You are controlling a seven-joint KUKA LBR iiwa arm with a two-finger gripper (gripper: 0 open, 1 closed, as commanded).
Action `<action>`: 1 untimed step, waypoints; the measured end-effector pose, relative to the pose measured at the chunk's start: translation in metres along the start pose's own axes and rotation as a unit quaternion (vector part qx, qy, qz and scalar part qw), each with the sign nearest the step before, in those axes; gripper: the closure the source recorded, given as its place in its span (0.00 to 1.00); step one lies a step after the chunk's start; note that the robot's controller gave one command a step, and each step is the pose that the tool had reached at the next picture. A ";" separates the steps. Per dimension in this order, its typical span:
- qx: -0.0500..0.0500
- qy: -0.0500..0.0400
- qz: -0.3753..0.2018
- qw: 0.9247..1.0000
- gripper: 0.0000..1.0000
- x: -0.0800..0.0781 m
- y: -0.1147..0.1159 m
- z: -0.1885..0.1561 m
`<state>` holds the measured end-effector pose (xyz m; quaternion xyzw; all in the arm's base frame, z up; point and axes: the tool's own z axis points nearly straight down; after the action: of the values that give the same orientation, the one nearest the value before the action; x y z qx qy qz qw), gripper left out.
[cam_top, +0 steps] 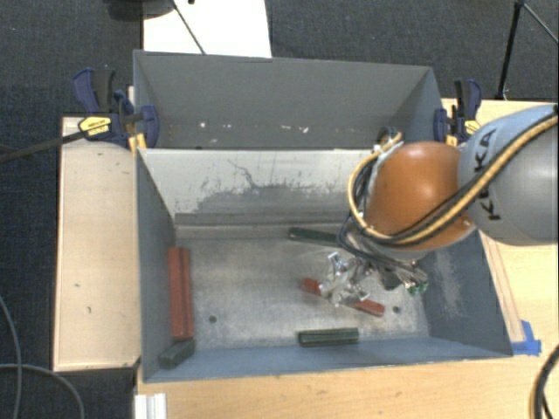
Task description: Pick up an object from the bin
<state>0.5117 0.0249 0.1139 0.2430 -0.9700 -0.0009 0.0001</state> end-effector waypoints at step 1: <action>0.001 -0.001 0.023 1.000 1.00 -0.002 -0.007 -0.033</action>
Offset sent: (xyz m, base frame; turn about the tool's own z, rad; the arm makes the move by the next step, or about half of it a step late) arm -0.0127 -0.0391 0.0138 0.1080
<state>0.5168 0.0196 0.1468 0.2206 -0.9754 -0.0001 -0.0006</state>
